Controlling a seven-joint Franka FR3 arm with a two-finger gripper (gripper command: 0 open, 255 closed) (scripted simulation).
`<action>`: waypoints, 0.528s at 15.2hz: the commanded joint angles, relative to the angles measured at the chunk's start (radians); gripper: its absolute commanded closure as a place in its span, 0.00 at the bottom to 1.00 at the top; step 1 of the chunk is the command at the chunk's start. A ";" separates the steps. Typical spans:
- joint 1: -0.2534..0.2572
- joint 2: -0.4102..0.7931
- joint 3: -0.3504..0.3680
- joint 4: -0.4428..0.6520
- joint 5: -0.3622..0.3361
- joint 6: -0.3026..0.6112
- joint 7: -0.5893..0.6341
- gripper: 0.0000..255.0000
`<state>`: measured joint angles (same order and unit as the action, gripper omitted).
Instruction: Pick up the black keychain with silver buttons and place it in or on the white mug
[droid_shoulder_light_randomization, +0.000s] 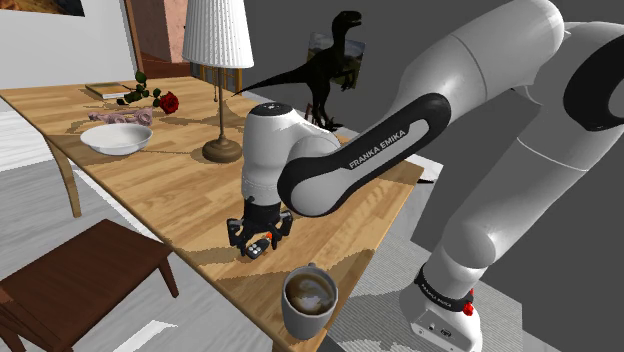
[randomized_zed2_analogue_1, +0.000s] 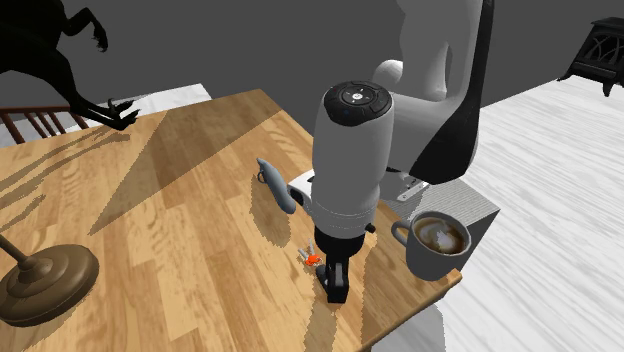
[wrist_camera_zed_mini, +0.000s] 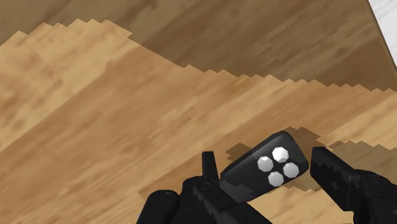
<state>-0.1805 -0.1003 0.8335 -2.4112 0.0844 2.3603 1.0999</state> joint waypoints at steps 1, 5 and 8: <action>0.000 0.000 0.000 0.000 0.000 0.000 0.000 1.00; 0.000 0.000 0.000 0.000 0.000 0.000 0.000 1.00; 0.002 -0.013 -0.003 0.005 0.012 -0.015 -0.009 1.00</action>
<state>-0.1790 -0.1083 0.8315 -2.4103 0.0918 2.3536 1.0942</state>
